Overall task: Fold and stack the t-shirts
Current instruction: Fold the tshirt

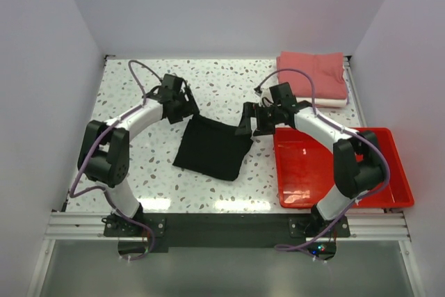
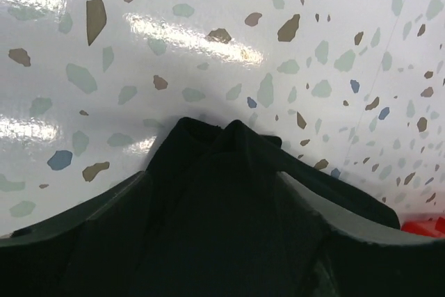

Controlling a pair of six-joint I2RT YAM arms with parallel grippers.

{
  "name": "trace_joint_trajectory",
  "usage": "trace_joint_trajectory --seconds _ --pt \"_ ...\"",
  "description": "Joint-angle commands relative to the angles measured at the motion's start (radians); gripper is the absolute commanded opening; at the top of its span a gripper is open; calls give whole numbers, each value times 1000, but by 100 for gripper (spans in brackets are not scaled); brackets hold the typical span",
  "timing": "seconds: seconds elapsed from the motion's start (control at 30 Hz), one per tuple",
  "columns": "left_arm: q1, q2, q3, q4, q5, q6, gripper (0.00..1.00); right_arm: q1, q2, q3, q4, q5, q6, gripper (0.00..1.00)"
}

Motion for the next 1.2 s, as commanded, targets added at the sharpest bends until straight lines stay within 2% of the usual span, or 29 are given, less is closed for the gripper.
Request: trace_joint_trajectory --seconds 0.0,0.03,0.13,0.3,0.43,0.6,0.8,1.17 --pt "8 -32 45 19 -30 11 78 -4 -12 71 14 17 -21 99" --pt "8 -53 44 13 -36 8 88 -5 -20 74 10 9 -25 99" --pt "6 -96 15 7 -30 8 100 -5 -61 63 18 -35 -26 99" --pt "-8 -217 -94 57 50 -12 100 1 -136 -16 90 -146 39 99" --pt "-61 -288 -174 94 71 -34 100 84 -173 -98 164 -183 95 99" --pt "-92 -288 -266 143 119 -55 100 199 -179 -180 301 -166 176 99" --pt "-107 -244 -357 193 159 -64 100 225 -97 -254 403 -180 227 99" --pt "-106 -236 -455 153 81 -57 100 224 -2 -283 307 -66 135 99"
